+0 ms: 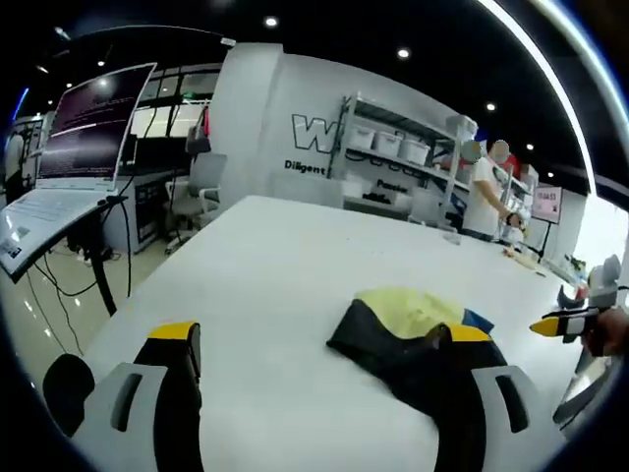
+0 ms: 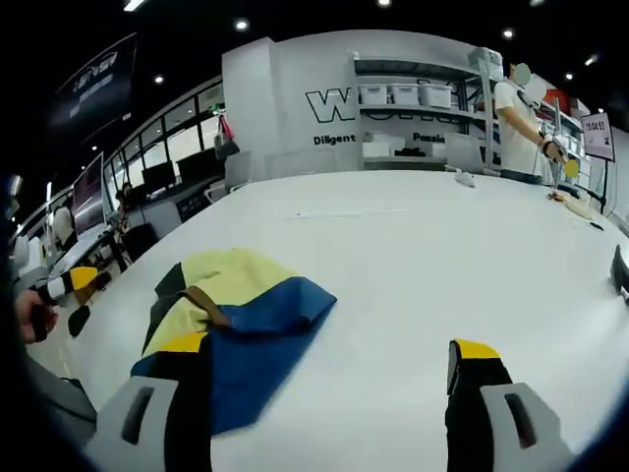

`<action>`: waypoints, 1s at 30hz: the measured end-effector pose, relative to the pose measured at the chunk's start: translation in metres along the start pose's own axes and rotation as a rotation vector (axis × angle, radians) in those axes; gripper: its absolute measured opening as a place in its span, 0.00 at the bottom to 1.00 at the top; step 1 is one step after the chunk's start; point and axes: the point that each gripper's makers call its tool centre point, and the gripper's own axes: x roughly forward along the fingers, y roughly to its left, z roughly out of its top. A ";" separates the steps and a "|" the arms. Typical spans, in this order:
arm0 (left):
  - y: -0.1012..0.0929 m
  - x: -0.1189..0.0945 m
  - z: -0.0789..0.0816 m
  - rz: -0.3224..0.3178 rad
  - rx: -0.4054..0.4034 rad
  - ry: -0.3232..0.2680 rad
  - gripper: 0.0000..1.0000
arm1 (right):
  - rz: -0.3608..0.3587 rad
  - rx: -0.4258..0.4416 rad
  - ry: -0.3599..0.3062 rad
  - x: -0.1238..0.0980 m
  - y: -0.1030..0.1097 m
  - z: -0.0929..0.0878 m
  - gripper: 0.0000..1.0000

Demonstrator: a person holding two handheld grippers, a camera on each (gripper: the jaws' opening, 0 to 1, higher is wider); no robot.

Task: Fold the garment on the visible template until the final outline fits inside the template.

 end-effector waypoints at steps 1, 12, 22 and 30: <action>0.000 0.000 0.000 0.001 0.000 -0.001 0.94 | 0.001 0.002 -0.001 0.000 0.000 0.000 0.98; 0.000 -0.001 0.000 -0.002 -0.004 0.000 0.94 | 0.003 0.000 0.003 0.000 0.001 -0.001 0.98; 0.003 -0.002 -0.002 0.004 -0.006 0.003 0.94 | 0.004 0.006 0.009 0.000 0.000 -0.003 0.99; 0.006 -0.003 -0.001 0.003 -0.003 -0.004 0.93 | 0.001 -0.003 0.008 -0.001 0.000 -0.004 0.99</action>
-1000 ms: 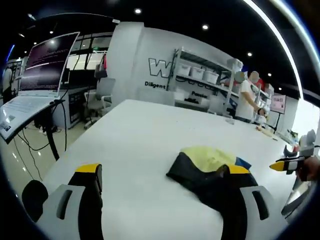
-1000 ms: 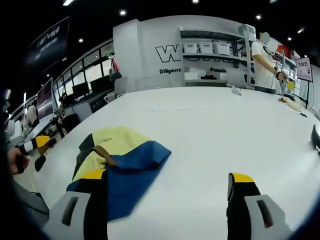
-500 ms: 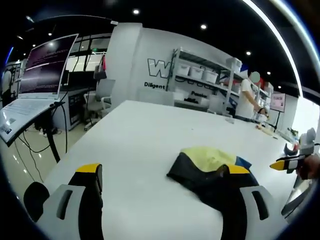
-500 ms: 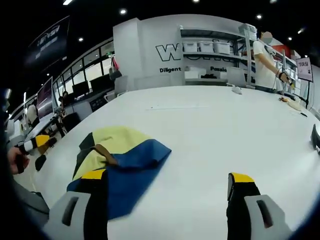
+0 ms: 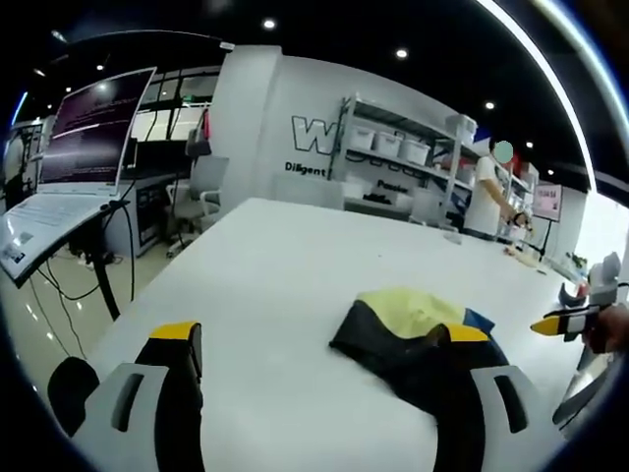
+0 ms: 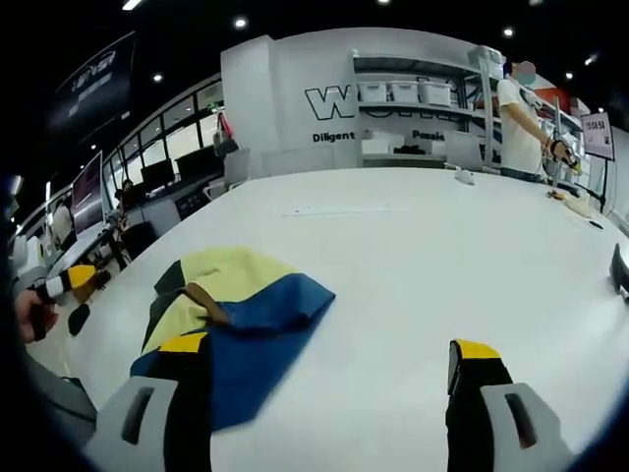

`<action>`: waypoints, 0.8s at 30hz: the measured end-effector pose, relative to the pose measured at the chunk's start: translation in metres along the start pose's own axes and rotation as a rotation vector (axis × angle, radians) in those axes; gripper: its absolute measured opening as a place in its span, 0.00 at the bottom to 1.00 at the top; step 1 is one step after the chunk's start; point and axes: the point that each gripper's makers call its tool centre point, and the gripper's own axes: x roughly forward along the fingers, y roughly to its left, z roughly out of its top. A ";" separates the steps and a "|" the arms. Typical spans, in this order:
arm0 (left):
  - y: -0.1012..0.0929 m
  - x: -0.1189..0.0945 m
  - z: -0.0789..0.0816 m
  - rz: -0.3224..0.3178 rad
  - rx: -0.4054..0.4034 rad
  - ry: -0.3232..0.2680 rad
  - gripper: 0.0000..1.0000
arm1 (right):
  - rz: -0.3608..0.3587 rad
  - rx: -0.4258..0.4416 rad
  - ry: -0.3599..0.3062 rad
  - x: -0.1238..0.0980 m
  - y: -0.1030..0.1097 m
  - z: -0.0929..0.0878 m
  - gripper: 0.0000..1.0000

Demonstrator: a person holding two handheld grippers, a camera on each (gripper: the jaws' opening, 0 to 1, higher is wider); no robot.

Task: Fold the garment on the visible template until the final outline fits inside the template.

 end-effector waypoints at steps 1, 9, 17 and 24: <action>-0.001 -0.001 0.000 -0.002 0.004 -0.002 0.93 | 0.000 -0.002 0.000 0.000 0.000 0.000 0.99; -0.008 -0.001 0.000 -0.029 -0.011 -0.006 0.94 | -0.013 0.008 -0.001 -0.002 -0.004 -0.001 0.99; -0.016 0.000 0.000 -0.055 0.008 -0.001 0.93 | -0.017 -0.012 -0.051 -0.005 -0.007 0.011 0.98; -0.030 0.005 0.005 -0.104 0.051 0.006 0.93 | -0.007 -0.021 -0.056 -0.004 -0.005 0.014 0.97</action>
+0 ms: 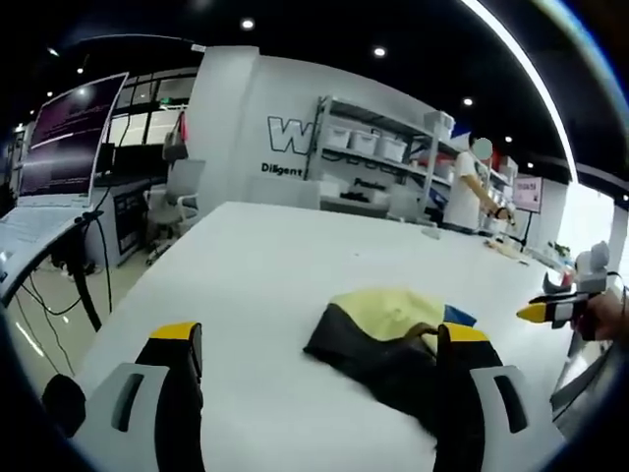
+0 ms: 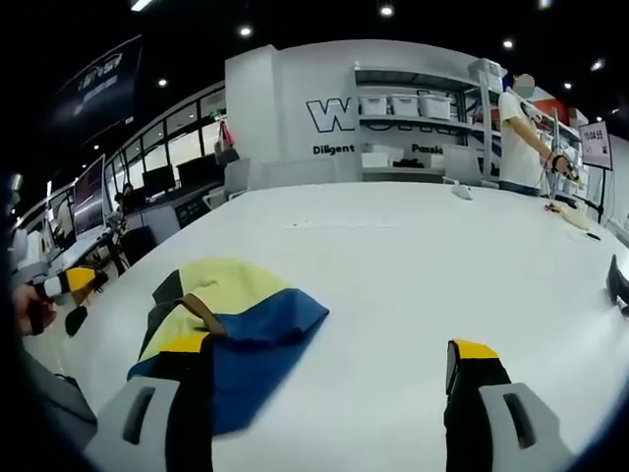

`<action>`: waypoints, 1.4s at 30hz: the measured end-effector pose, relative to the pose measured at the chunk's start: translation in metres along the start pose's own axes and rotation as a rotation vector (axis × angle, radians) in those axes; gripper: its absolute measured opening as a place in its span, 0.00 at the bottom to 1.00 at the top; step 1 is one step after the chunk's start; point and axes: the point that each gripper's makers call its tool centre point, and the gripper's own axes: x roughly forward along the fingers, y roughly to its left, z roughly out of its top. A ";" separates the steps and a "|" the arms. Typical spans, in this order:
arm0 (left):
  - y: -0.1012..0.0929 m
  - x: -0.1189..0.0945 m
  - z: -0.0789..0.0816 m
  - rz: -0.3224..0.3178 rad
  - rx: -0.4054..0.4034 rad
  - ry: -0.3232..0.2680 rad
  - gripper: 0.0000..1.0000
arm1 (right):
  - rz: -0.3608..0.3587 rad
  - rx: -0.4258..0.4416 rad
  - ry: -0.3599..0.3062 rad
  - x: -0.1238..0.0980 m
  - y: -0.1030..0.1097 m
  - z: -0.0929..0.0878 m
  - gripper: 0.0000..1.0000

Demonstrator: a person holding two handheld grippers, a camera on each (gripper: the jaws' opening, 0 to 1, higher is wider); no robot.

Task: Fold the garment on the visible template until the final outline fits inside the template.

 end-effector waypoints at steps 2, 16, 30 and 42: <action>-0.004 0.002 0.003 -0.012 0.039 0.005 0.93 | 0.010 -0.006 0.003 0.001 0.003 0.001 0.97; -0.023 0.028 0.010 -0.113 0.157 0.050 0.88 | 0.106 -0.105 -0.001 0.017 0.037 0.018 0.95; -0.017 0.050 0.003 -0.162 0.294 0.110 0.85 | 0.170 -0.206 0.045 0.034 0.055 0.011 0.90; -0.016 0.066 -0.007 -0.213 0.492 0.158 0.78 | 0.239 -0.336 0.068 0.047 0.071 0.005 0.82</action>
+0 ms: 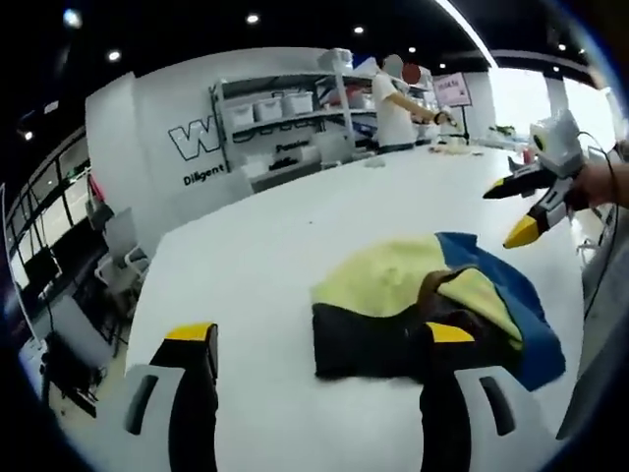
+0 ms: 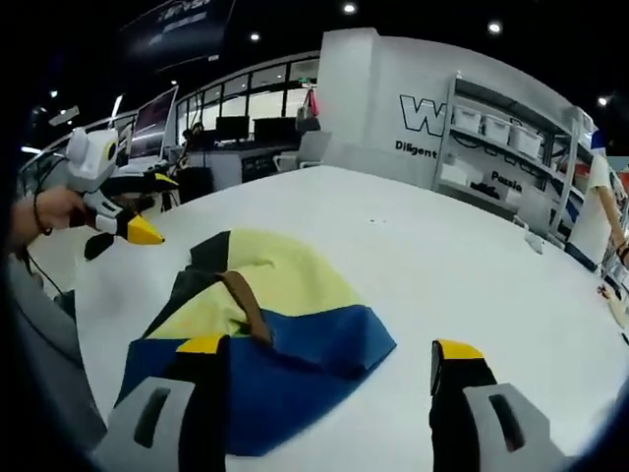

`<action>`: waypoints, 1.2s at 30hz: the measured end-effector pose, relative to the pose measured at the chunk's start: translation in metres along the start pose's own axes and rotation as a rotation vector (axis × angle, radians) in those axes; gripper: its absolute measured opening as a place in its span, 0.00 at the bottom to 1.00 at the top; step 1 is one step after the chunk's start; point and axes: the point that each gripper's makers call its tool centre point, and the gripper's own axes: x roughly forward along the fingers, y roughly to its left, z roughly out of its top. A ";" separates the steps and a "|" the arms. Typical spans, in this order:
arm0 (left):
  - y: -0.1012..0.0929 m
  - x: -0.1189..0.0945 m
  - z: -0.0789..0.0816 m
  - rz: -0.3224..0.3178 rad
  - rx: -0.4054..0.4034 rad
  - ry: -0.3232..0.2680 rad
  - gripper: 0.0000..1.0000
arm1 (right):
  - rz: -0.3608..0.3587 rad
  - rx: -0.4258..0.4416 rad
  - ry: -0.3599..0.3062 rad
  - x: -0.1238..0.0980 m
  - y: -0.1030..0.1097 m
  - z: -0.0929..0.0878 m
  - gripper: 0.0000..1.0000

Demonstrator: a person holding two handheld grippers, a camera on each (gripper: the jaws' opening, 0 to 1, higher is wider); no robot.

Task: Fold the garment on the visible template until the final outline fits inside the template.

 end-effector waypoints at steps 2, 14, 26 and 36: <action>0.000 0.004 -0.003 -0.011 0.031 0.016 0.74 | 0.011 -0.020 0.007 0.003 0.002 -0.001 0.80; 0.000 0.020 -0.021 -0.052 0.237 0.079 0.64 | 0.055 -0.103 0.023 0.017 0.012 -0.001 0.64; -0.009 0.039 -0.026 -0.119 0.346 0.114 0.55 | 0.078 -0.180 0.054 0.029 0.022 -0.006 0.56; -0.019 0.051 -0.034 -0.201 0.555 0.127 0.50 | 0.100 -0.196 0.090 0.034 0.027 -0.015 0.40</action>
